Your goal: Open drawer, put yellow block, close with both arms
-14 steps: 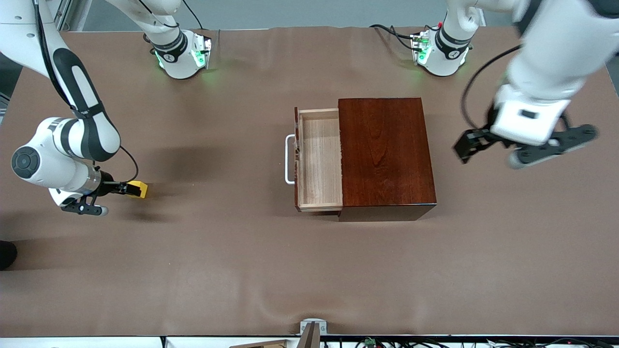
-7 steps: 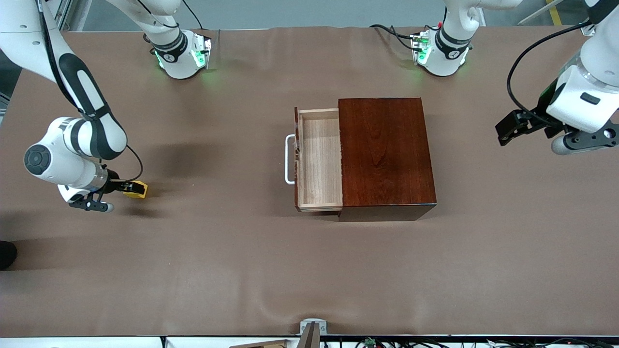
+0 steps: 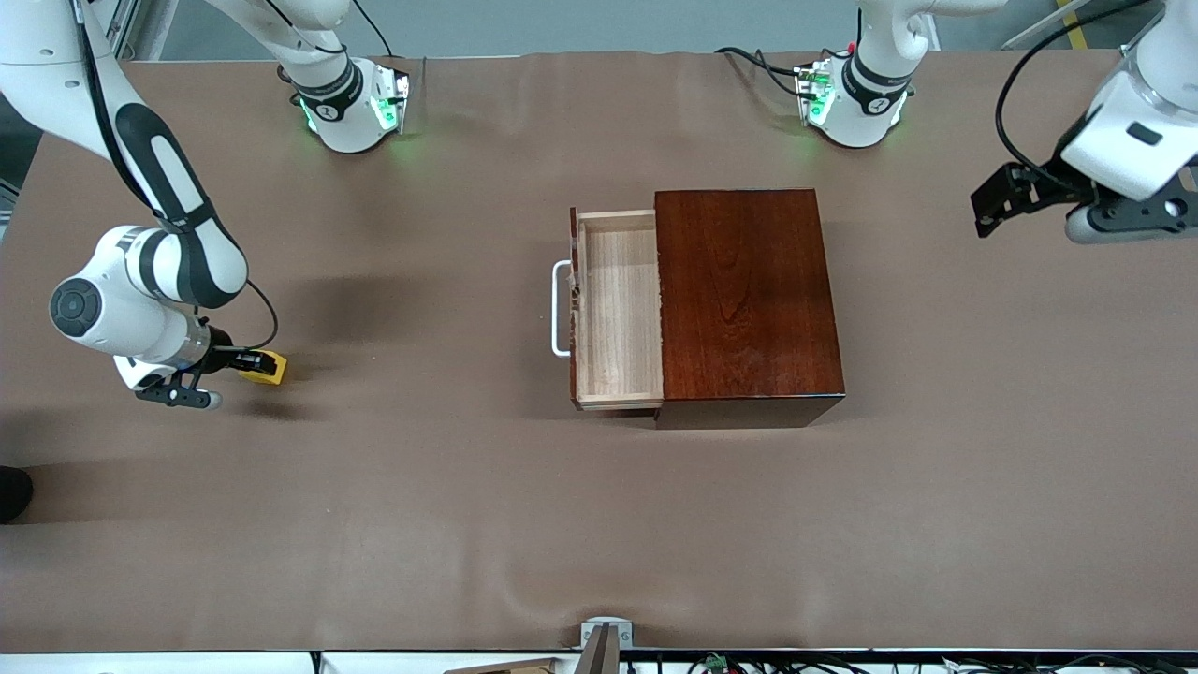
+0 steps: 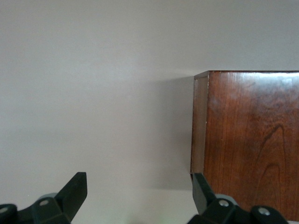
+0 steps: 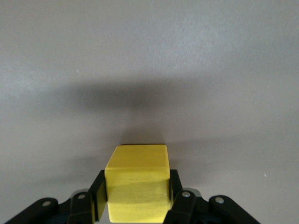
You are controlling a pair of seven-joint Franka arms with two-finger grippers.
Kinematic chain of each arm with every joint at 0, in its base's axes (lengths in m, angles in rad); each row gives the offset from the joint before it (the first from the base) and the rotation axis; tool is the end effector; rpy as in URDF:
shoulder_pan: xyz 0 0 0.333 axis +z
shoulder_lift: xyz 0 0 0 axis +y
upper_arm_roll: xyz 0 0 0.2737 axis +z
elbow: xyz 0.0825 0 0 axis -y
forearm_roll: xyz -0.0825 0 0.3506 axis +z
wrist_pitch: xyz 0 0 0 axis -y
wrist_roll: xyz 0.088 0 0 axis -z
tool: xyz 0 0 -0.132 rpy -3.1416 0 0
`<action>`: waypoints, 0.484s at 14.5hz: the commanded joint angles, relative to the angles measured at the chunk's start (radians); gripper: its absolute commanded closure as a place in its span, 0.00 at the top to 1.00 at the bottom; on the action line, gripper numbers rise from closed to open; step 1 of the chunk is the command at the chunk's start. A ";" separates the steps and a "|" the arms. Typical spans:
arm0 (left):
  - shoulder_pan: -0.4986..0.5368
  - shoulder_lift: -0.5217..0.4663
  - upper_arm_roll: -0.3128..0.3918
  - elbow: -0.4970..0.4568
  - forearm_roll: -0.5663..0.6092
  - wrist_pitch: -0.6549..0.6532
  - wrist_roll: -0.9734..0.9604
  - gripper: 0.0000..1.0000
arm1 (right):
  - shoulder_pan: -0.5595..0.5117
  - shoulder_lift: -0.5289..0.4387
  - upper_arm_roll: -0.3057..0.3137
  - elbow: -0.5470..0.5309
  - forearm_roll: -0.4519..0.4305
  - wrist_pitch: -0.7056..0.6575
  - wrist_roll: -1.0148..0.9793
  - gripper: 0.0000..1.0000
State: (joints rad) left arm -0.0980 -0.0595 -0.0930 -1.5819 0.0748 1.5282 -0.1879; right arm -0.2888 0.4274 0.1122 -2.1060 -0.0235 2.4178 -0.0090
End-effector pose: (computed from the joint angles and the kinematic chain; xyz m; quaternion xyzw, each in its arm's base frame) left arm 0.4937 -0.0864 0.5793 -0.9992 -0.0002 -0.0103 0.0389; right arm 0.5213 -0.0911 0.1674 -0.9952 0.0780 0.0545 0.0213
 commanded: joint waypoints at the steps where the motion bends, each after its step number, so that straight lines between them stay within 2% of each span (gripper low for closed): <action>1: 0.032 -0.063 -0.022 -0.052 -0.038 0.013 0.062 1.00 | -0.015 -0.048 0.027 0.015 0.004 -0.092 0.026 0.00; 4: 0.032 -0.065 -0.022 -0.038 -0.061 0.009 0.067 1.00 | -0.013 -0.067 0.038 0.027 0.010 -0.135 0.041 0.00; 7: 0.034 -0.062 -0.011 -0.038 -0.064 0.007 0.076 1.00 | -0.012 -0.120 0.072 0.037 0.068 -0.202 0.069 0.00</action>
State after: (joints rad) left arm -0.0888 -0.1032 -0.1005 -1.6001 0.0380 1.5283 -0.1488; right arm -0.2886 0.3622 0.1499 -2.0667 0.0080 2.2706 0.0246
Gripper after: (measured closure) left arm 0.000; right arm 0.445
